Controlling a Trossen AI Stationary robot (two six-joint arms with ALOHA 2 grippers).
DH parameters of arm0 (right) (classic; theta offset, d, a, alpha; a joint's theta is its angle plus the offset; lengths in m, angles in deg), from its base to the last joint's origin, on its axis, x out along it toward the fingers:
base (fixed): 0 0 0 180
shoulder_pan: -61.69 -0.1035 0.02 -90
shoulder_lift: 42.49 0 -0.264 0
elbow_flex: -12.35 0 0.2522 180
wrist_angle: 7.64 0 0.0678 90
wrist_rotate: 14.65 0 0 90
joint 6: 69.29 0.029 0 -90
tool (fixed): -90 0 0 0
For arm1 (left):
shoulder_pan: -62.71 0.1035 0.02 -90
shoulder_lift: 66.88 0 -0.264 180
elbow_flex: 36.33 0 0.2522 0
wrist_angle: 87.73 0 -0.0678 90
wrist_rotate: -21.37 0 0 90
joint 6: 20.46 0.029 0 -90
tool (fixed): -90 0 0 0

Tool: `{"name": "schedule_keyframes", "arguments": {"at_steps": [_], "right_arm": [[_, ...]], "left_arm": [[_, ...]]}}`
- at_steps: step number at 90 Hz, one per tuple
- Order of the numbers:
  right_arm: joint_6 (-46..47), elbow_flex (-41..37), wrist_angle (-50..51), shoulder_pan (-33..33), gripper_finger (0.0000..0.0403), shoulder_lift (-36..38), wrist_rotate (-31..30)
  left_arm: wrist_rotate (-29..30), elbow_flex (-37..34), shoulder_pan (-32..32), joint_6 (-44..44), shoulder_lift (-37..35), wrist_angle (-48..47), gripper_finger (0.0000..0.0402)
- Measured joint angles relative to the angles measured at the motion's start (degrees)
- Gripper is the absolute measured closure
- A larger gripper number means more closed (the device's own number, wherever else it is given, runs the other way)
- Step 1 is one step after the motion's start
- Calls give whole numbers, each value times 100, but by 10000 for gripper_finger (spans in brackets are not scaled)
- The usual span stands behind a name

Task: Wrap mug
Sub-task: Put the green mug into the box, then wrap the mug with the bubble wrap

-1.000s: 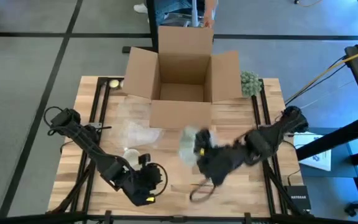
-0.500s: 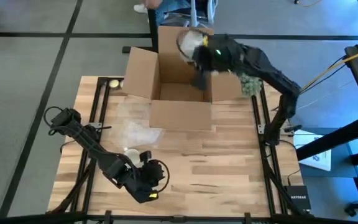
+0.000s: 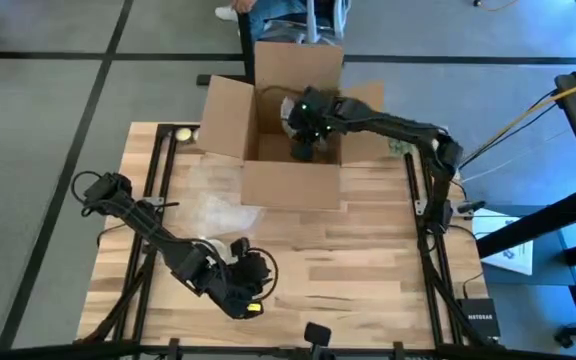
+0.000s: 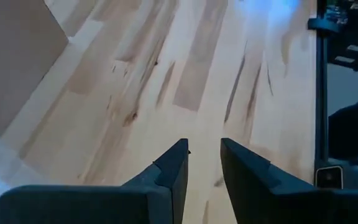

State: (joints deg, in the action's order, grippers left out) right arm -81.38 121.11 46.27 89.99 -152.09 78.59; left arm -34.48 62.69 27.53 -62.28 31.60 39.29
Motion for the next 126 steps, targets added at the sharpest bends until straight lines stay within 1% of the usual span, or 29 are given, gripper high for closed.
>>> {"name": "schedule_keyframes", "arguments": {"at_steps": [12,27,44,60,70,88,97,107,116,126], "right_arm": [[-56,-253,-175,0,393,-259,2],[-220,-272,-179,-15,393,-572,-5],[-285,-277,-306,-17,388,-623,31],[-282,-288,-250,-15,349,-627,31],[-58,-289,-345,-17,324,-627,31],[-11,-249,-286,-15,251,-633,-12],[-16,14,-28,-21,213,-683,-3],[-25,435,314,-17,182,-693,16],[-9,788,511,-17,167,-532,17],[4,1075,615,-15,162,-233,-16]], "left_arm": [[0,0,14,0,2,-18,324],[9,0,11,-12,3,-29,324],[20,0,16,-19,4,-38,324],[22,0,43,-2,4,-33,324],[22,0,49,-3,3,-33,324],[9,0,46,-24,4,-33,324],[-17,0,46,-42,4,-36,324],[-23,0,46,-11,4,-54,324],[-22,0,46,-15,4,-57,324],[-25,0,46,-15,4,-73,324]]}}
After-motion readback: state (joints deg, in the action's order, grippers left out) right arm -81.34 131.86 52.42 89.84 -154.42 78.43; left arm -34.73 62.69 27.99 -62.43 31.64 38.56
